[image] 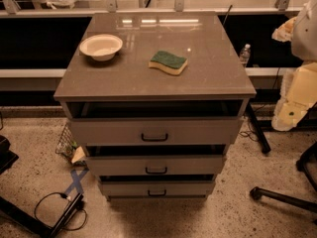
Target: Open middle drawer
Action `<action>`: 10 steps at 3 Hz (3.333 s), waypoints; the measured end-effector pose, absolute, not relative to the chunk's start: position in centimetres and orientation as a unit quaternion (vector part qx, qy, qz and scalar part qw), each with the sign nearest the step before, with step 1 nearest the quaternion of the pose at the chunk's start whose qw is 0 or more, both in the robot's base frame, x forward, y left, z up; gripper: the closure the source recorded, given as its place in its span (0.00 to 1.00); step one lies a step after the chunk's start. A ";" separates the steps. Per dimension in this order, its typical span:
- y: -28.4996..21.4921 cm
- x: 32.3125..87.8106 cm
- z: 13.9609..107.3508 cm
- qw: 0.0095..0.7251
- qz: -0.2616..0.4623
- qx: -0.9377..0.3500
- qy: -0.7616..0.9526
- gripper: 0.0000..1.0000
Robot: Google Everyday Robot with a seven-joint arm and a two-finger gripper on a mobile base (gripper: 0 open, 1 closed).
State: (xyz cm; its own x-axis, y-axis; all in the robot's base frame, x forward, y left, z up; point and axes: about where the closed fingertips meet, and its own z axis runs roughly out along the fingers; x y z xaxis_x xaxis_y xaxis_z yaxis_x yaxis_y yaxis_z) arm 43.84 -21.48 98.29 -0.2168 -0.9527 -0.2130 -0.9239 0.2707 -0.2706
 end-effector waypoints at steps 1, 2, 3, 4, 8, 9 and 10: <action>-21.4 43.9 97.5 0.178 -0.041 -0.600 0.779 0.00; -21.0 44.2 94.2 0.208 -0.034 -0.592 0.778 0.00; -20.4 42.8 88.9 0.235 -0.009 -0.596 0.768 0.00; -19.5 40.9 78.3 0.243 0.017 -0.603 0.760 0.00; -15.3 43.4 69.9 0.301 -0.003 -0.592 0.748 0.00; -12.8 45.2 65.7 0.315 -0.004 -0.580 0.752 0.00; -11.8 48.1 62.4 0.341 -0.012 -0.565 0.751 0.00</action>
Offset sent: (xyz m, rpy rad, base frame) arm 0.0084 0.0088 -0.0917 0.1387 -0.1002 -0.0196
